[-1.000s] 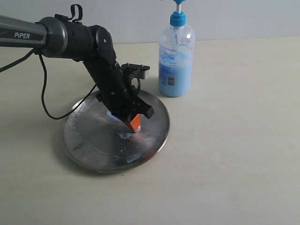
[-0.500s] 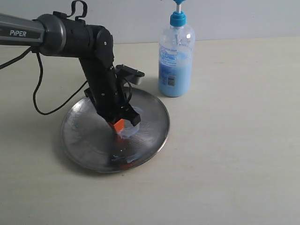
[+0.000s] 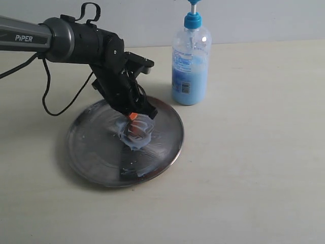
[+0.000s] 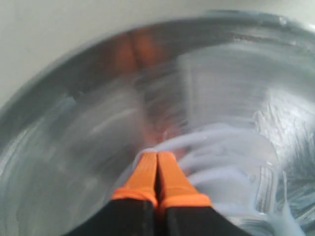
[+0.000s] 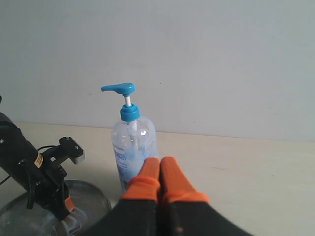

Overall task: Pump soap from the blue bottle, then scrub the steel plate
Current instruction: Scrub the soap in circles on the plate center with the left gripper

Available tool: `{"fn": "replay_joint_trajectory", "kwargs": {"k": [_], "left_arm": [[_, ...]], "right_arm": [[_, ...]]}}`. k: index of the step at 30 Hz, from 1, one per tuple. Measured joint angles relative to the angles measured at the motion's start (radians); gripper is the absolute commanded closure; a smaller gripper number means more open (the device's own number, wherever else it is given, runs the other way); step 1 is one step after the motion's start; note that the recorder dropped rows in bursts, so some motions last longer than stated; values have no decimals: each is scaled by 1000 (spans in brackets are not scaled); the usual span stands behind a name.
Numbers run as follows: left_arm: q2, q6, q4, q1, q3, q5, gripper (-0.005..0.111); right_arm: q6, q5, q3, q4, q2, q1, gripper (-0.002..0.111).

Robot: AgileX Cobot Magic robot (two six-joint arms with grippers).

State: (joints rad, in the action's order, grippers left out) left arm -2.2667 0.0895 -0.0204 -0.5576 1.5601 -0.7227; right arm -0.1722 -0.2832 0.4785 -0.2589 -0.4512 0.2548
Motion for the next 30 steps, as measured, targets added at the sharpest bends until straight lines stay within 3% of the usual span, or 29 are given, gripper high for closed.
{"fn": "replay_joint_trajectory", "kwargs": {"k": [7,18,30], "left_arm": [[-4,-5,-44,0,1,22,106],[-7,246,-293,6,6,-77,106],[-7,305,-281,1,8,-194,106]], "right_arm": [[0,0,0,0,0,0,108],[0,0,0,0,0,0,108],[0,0,0,0,0,0,108]]}}
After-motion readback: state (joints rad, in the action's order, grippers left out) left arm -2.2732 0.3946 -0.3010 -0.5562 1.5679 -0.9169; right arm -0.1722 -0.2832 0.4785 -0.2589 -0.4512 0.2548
